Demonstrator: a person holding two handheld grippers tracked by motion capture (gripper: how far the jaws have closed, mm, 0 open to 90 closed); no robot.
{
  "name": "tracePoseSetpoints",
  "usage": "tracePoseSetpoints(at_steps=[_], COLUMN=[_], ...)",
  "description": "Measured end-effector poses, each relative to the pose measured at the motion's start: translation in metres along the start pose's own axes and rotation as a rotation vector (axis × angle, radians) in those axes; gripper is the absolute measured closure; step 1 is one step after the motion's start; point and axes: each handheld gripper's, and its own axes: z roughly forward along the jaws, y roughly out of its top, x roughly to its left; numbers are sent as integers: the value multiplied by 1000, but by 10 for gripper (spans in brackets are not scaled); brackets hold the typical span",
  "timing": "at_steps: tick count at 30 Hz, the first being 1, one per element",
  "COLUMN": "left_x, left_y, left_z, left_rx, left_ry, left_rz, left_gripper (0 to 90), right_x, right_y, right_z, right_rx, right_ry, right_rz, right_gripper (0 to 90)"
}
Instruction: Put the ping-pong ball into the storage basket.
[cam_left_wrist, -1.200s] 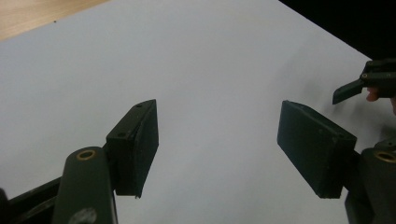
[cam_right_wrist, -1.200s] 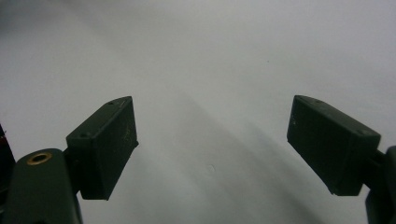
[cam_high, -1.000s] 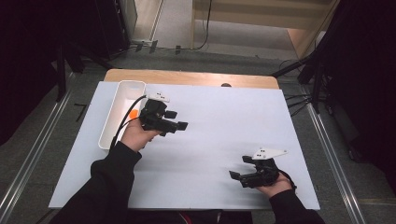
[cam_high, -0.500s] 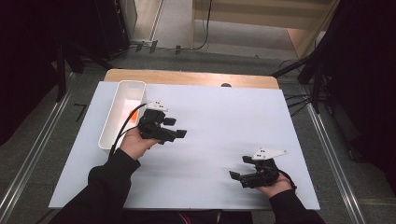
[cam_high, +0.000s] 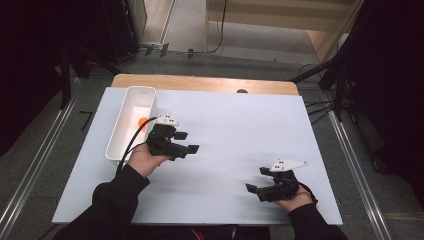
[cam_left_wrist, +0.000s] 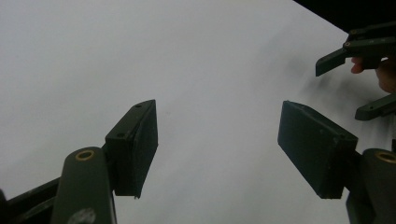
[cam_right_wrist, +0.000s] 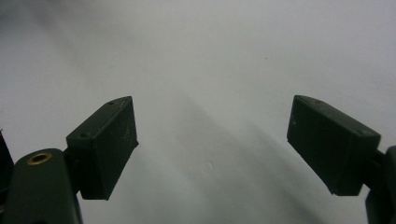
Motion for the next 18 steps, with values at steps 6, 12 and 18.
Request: tracePoseSetpoints(at_steps=[6,12,18], left_x=[-3,-7,-6], left_y=[-9,-15,-21], left_z=[0,-7,-11], left_rx=[29,16,9], left_ry=[-12,-38,-66], left_rz=[9,14,1], left_gripper=[291,290,290], right_x=[0,0,0], right_y=[0,0,0], right_z=[0,0,-1], right_rx=[-4,-4,-5], right_ry=[3,7,9], right_rz=[1,5,2], right_gripper=[148,148,148])
